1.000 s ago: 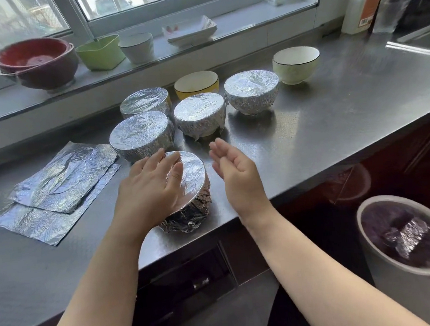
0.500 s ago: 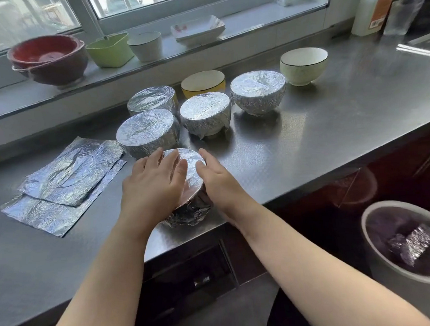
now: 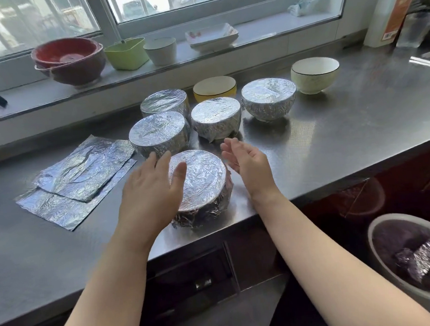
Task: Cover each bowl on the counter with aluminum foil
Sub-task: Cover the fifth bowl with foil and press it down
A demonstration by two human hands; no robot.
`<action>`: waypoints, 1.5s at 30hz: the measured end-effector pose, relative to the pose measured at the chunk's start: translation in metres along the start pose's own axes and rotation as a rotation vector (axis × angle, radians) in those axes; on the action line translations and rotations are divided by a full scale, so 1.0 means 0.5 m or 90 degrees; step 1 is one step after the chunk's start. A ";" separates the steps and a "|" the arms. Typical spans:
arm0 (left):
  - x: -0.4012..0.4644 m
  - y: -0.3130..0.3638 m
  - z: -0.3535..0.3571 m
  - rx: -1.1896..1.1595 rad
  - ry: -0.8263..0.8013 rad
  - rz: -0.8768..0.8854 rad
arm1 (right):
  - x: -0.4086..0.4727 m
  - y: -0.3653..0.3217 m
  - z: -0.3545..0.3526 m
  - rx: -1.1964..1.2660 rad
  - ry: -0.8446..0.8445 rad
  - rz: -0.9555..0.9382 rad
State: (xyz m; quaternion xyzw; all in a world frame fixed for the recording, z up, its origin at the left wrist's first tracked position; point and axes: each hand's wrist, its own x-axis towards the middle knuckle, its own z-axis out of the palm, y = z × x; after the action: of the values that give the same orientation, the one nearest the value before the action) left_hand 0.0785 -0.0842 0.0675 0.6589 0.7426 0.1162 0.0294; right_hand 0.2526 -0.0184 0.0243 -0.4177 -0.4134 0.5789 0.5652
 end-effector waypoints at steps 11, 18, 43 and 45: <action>0.038 0.004 0.040 -0.017 -0.010 0.111 | -0.015 0.021 0.013 0.000 -0.001 0.001; 0.035 0.008 0.039 -0.033 0.003 0.106 | 0.013 0.017 0.018 0.001 0.003 0.093; 0.039 0.009 0.039 -0.023 0.008 0.110 | 0.023 0.036 0.010 0.063 -0.057 0.136; 0.039 0.010 0.036 -0.019 0.004 0.110 | 0.026 0.037 0.002 0.044 -0.022 0.103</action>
State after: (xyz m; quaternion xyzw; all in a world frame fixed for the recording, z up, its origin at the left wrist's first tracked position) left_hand 0.0846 -0.0622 0.0533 0.7197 0.6812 0.1316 0.0267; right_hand 0.2455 -0.0057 0.0066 -0.4197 -0.3680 0.6438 0.5234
